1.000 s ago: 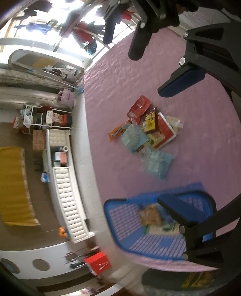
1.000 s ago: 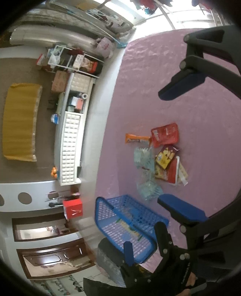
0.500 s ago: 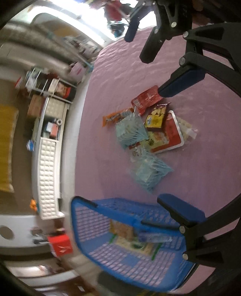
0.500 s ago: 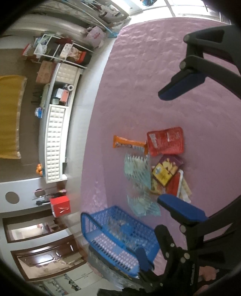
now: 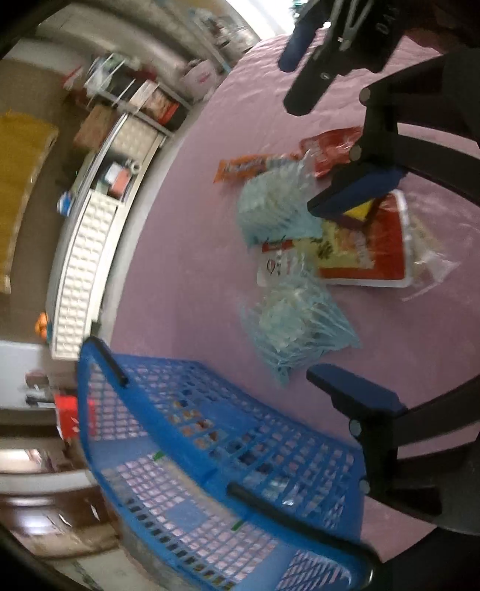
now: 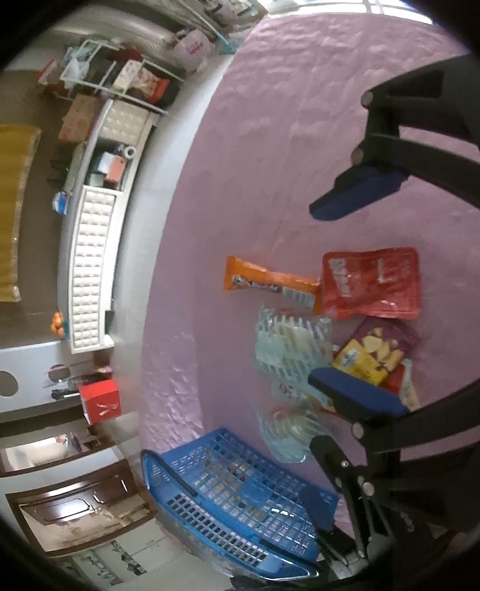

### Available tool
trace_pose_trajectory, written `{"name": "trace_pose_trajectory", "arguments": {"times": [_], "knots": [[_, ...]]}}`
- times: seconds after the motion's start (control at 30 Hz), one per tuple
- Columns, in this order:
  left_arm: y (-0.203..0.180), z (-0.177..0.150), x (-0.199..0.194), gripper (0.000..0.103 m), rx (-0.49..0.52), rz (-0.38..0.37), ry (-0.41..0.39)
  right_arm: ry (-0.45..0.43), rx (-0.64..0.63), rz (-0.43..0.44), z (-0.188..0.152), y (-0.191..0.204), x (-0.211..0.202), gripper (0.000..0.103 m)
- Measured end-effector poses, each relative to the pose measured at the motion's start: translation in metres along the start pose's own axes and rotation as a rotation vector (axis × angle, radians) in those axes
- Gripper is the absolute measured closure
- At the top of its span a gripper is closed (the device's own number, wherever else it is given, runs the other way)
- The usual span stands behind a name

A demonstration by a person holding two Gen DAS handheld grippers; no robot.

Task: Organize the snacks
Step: 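Grasp a light blue striped bag with the left tool while the right tool grasps another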

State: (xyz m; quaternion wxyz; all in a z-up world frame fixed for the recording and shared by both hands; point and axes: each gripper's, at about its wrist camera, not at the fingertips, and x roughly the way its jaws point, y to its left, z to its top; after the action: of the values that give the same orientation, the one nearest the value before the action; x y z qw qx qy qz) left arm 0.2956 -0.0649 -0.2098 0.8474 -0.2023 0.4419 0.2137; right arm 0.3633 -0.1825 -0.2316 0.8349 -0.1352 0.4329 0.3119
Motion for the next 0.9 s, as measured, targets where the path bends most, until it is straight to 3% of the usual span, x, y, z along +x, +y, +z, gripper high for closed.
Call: {"name": "trace_pose_trajectory", "arguments": {"times": [0.13, 0.27, 0.43, 0.57, 0.63, 0.73, 0.9], "knots": [[0.005, 0.006, 0.012, 0.023, -0.078, 0.03, -0.023, 0.011, -0.007, 0.023, 0.0, 0.002, 0.018, 0.018], [-0.001, 0.013, 0.025, 0.023, -0.051, 0.115, -0.057, 0.022, 0.013, 0.045, 0.0, 0.002, 0.028, 0.018], [0.007, 0.02, 0.052, 0.027, -0.123, 0.147, -0.001, 0.026, 0.027, 0.058, -0.003, -0.002, 0.03, 0.018], [0.011, 0.02, 0.069, 0.027, -0.124, 0.144, 0.026, 0.033, 0.035, 0.078, -0.001, -0.003, 0.029, 0.018], [0.015, 0.019, 0.076, 0.039, -0.13, 0.123, 0.039, 0.032, 0.034, 0.073, 0.0, -0.002, 0.03, 0.018], [0.016, 0.022, 0.071, 0.045, -0.137, 0.093, 0.015, 0.036, 0.036, 0.082, 0.001, 0.002, 0.032, 0.018], [0.026, 0.011, 0.057, 0.047, -0.115, 0.044, 0.016, 0.059, 0.018, 0.08, 0.01, 0.017, 0.041, 0.018]]}}
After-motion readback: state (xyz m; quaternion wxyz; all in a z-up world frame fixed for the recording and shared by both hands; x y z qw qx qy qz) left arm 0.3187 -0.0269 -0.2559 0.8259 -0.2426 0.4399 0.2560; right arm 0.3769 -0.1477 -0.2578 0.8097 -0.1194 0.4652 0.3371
